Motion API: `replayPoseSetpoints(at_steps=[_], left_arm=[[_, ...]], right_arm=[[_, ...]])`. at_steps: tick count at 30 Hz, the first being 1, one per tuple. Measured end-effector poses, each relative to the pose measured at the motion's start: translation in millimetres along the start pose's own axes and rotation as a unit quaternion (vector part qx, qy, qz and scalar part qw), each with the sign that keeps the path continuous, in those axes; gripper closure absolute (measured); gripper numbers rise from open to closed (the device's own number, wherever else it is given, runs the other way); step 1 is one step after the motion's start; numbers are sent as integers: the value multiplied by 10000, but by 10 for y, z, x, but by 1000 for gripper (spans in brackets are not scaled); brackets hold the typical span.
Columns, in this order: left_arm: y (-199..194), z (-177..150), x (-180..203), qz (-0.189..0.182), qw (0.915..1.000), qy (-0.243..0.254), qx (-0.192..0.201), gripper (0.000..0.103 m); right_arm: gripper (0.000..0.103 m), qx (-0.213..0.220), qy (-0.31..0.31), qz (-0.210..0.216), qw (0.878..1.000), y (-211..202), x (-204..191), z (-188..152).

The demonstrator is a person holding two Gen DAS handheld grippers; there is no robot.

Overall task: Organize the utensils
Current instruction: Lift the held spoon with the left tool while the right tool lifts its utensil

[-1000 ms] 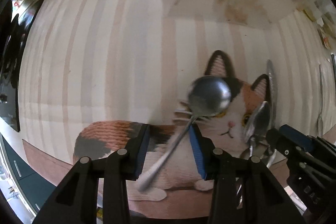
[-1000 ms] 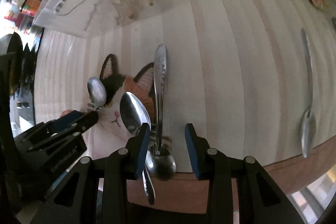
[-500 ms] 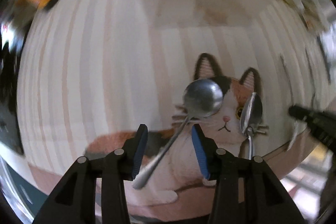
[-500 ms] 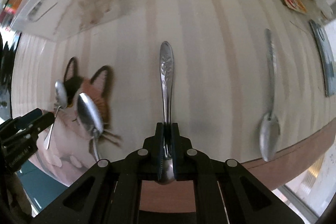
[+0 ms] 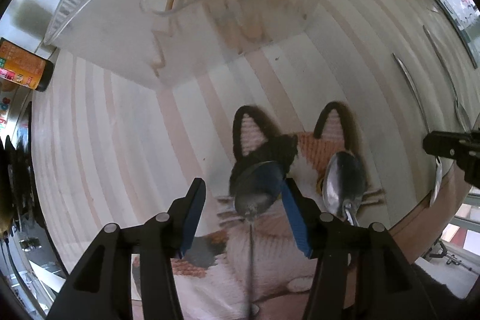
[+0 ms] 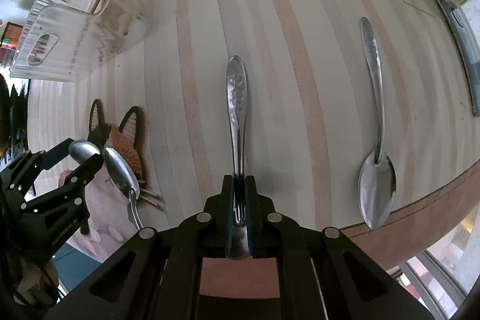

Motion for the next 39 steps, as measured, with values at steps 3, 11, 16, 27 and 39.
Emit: replayPoseSetpoints(at_steps=[3, 11, 16, 27, 39], left_arm=[[13, 51, 59, 27, 10000, 9, -7, 51], [76, 86, 369, -25, 9998, 201, -49, 51], [130, 72, 288, -176, 9995, -184, -168, 51], [336, -156, -44, -462, 9935, -971, -384, 55], [222, -76, -205, -480, 9924, -1087, -307, 97]], right_arm=[[96, -7, 36, 32, 10000, 12, -96, -49], [96, -13, 43, 16, 10000, 15, -43, -38], [96, -22, 20, -62, 10000, 29, -85, -17], [95, -5, 2, -115, 9999, 36, -96, -7], [96, 128, -73, -230, 9996, 17, -140, -36]])
Point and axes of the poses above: each gripper's, at about its wrist camera, not at the fingertips, and y roughly the way its jaws point, x to its right, z to its top, the point moved 2 cm from there along y, roughly the way its jaws point, and after that the axes turned 8 degrees about -y, right-handed, at the moved point
